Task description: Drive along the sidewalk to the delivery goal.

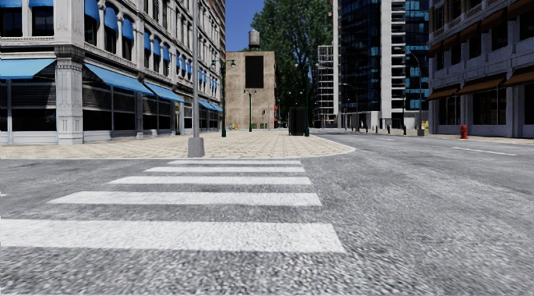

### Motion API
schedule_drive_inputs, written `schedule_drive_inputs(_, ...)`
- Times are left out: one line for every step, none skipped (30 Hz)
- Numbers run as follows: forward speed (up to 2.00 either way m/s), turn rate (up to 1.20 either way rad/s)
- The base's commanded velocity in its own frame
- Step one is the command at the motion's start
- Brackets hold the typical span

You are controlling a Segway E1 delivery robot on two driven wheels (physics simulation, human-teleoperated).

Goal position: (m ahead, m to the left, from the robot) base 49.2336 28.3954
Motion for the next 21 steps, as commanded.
schedule_drive_inputs(1.25,0.00)
schedule_drive_inputs(1.25,0.00)
schedule_drive_inputs(1.25,0.00)
schedule_drive_inputs(1.25,0.00)
schedule_drive_inputs(1.25,0.00)
schedule_drive_inputs(1.25,0.00)
schedule_drive_inputs(1.25,0.00)
schedule_drive_inputs(1.25,0.00)
schedule_drive_inputs(1.25,0.00)
schedule_drive_inputs(1.25,0.00)
schedule_drive_inputs(1.25,0.00)
schedule_drive_inputs(1.25,0.00)
schedule_drive_inputs(1.26,0.00)
schedule_drive_inputs(1.29,0.00)
schedule_drive_inputs(1.44,0.00)
schedule_drive_inputs(2.00,0.00)
schedule_drive_inputs(2.00,0.00)
schedule_drive_inputs(2.00,0.00)
schedule_drive_inputs(2.00,0.00)
schedule_drive_inputs(2.00,0.00)
schedule_drive_inputs(2.00,0.00)
